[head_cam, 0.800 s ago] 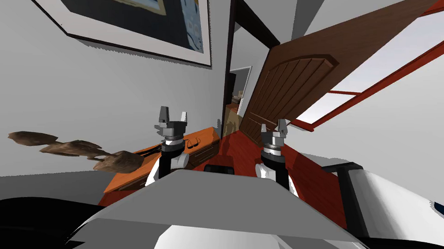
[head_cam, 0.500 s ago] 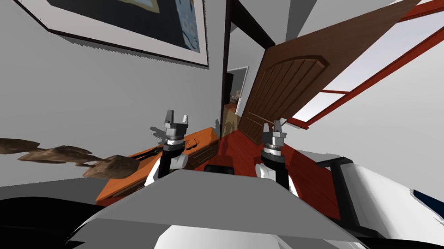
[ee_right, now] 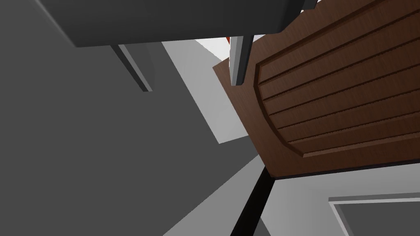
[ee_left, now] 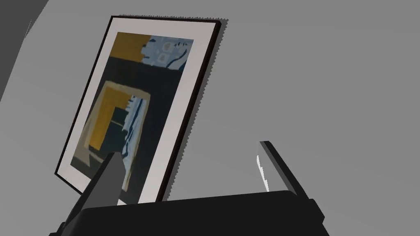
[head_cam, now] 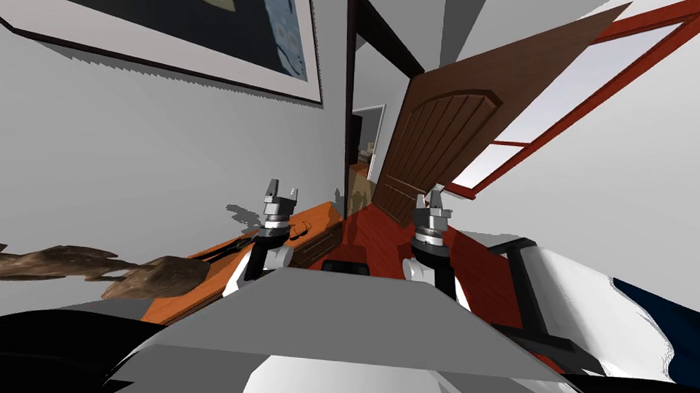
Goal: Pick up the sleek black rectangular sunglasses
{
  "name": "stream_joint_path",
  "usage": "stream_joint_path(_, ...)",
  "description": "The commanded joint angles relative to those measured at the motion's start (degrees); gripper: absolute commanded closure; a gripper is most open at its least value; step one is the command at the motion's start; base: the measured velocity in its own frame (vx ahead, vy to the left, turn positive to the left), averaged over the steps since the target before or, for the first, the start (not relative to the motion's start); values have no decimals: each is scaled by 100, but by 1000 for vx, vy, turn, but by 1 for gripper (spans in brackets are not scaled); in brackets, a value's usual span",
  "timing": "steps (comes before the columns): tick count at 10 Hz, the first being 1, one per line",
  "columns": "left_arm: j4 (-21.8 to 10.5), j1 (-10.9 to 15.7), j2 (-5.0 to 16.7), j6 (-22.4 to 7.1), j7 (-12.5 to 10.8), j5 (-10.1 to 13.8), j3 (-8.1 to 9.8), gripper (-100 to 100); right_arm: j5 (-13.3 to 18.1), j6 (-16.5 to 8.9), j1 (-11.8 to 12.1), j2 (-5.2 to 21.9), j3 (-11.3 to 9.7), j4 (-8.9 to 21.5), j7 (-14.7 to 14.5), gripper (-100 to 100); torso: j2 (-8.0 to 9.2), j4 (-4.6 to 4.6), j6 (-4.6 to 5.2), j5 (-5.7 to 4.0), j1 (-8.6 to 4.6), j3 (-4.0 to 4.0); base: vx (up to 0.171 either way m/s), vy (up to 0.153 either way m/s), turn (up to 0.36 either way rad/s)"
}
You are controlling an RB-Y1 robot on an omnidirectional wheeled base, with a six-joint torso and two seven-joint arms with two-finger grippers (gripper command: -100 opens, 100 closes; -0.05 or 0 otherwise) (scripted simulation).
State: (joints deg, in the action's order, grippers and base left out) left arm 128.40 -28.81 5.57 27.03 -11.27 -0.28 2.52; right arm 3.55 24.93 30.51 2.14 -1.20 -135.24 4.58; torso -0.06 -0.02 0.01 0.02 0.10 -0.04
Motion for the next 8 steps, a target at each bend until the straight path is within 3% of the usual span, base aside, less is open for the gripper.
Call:
stream_joint_path(1, -217, -4, 72, -286, -66, 193, 80, -100, 0, 0, 0, 0, 0, 0, 0, 0, 0, 0, 0, 0, 0, 0, 19, 28, -153)
stream_joint_path(2, -217, -4, 72, -338, -66, 193, 80, -100, 0, 0, 0, 0, 0, 0, 0, 0, -2, 0, 0, 0, 1, -1, 15, 21, -55)
stream_joint_path(4, -451, -63, 164, -688, -162, 463, 190, -100, 0, 0, 0, 0, 0, 0, 0, 0, 1, 0, -1, 0, -2, 0, 13, 19, -129)
stream_joint_path(7, -578, -94, 209, -991, -213, 607, 249, -100, 0, 0, 0, 0, 0, 0, 0, 0, 0, 0, 0, -1, -2, 0, 11, 18, -96)
stream_joint_path(8, -712, -125, 254, -1210, -266, 757, 310, -100, 0, 0, 1, 0, 0, 0, 0, 0, 2, 1, -3, -1, -3, 1, 11, 14, -134)
